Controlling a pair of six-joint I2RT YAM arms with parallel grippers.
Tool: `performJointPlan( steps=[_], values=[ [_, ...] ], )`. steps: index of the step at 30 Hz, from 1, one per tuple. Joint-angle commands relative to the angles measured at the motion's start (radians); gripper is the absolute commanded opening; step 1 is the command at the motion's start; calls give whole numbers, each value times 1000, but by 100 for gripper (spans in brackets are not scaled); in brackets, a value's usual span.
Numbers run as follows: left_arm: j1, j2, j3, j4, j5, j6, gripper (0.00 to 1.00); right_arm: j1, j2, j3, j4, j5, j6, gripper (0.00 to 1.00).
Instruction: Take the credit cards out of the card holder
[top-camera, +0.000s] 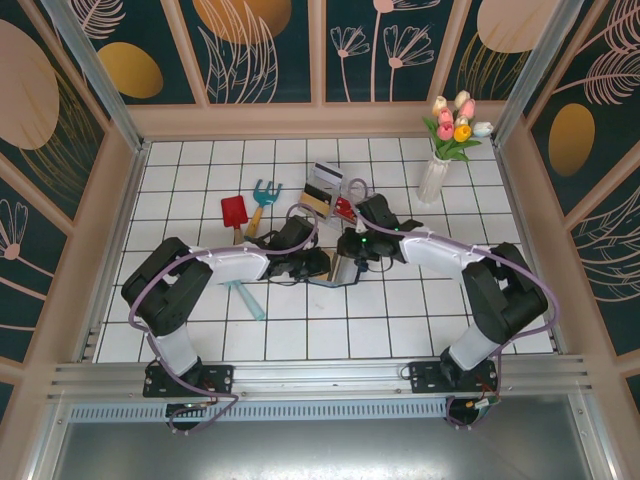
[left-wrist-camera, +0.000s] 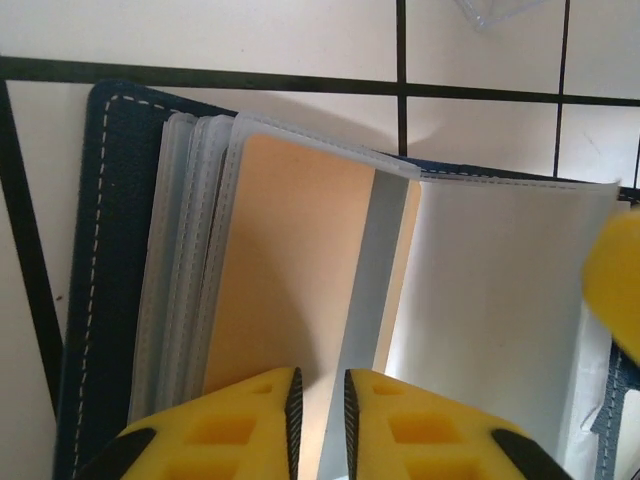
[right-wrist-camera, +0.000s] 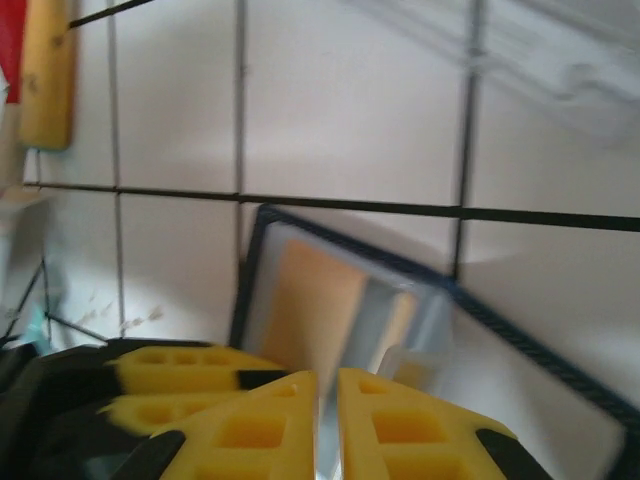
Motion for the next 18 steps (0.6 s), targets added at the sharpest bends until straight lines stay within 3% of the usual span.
performJointPlan(
  steps=[1, 9, 18],
  values=[
    [1, 6, -14, -12, 3, 0, 19, 51, 19, 54, -121, 70, -15, 16],
    [1, -1, -46, 25, 12, -34, 17, 66, 6, 27, -187, 102, 51, 16],
    [-6, -21, -72, 223, 188, -67, 19, 69, -62, 31, -192, 167, 109, 17]
  ],
)
